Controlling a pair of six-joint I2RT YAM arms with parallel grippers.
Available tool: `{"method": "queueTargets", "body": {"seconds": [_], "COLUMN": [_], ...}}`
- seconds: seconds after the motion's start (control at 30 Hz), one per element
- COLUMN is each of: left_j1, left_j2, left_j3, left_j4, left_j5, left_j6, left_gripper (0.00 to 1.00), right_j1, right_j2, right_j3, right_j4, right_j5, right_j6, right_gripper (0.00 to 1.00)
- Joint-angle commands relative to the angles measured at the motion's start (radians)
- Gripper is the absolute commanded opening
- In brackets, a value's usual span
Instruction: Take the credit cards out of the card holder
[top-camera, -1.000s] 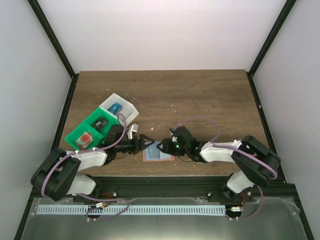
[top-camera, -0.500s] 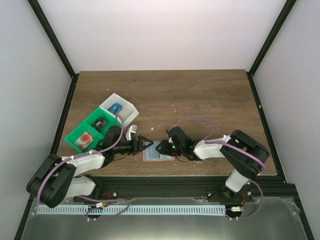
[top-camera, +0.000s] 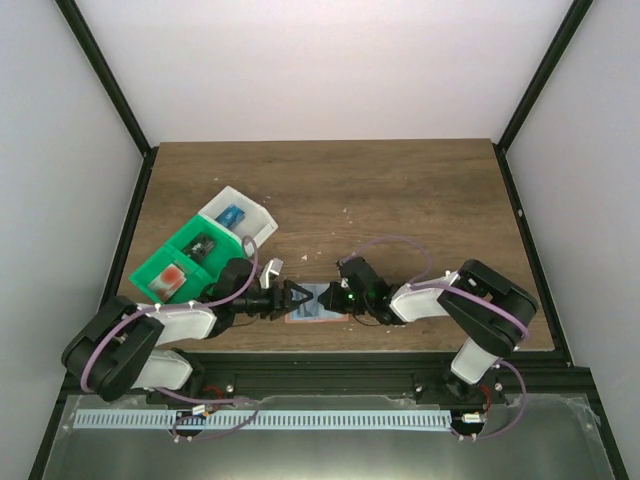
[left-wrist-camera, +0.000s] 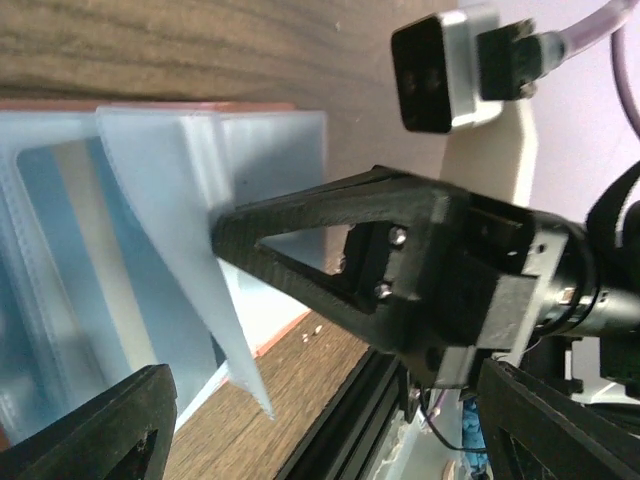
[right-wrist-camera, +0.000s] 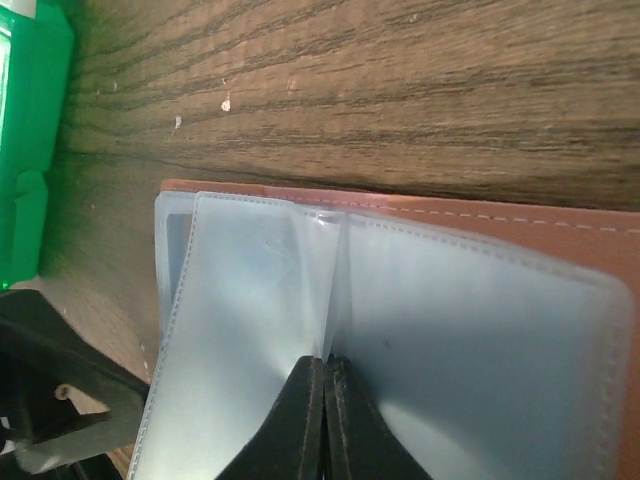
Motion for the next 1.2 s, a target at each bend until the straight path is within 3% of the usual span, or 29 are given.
{"method": "queueTargets", "body": {"seconds": [0.0, 0.33, 0.5, 0.63, 0.73, 1.17], "left_j1": [-0.016, -0.043, -0.074, -0.083, -0.092, -0.175], "left_j2": [0.055, 0.121, 0.196, 0.251, 0.277, 0.356], "left_j3": [0.020, 0.033, 0.043, 0.040, 0.052, 0.164], "left_j4": [0.058, 0.145, 0.238, 0.388, 0.454, 0.397], "left_j5": [-0.007, -0.005, 0.004, 0.034, 0.042, -0.005], "left_j6": [-0.009, -0.044, -0.099, -0.186, -0.222, -0.174], "left_gripper": [0.84, 0.84, 0.84, 0.84, 0.83, 0.82], "right_j1": [-0.016, -0.031, -0.032, -0.031, -0.031, -0.032], "right_j2": [0.000, 0.002, -0.039, -0.118, -0.189, -0.597], "right_j3": [-0.062, -0.078, -0.082, -0.098, -0.125, -0.262], "right_j4": [0.021, 0.071, 0.076, 0.029, -0.030, -0.223], "right_j5": [-0.032, -0.079, -0.075, -0.026, 0.049, 0.307], "right_j6": [0.030, 0.037, 0.027, 0.023, 0.021, 0.064], "right_gripper": [0.00, 0.01, 0.13, 0.25, 0.29, 0.35]}}
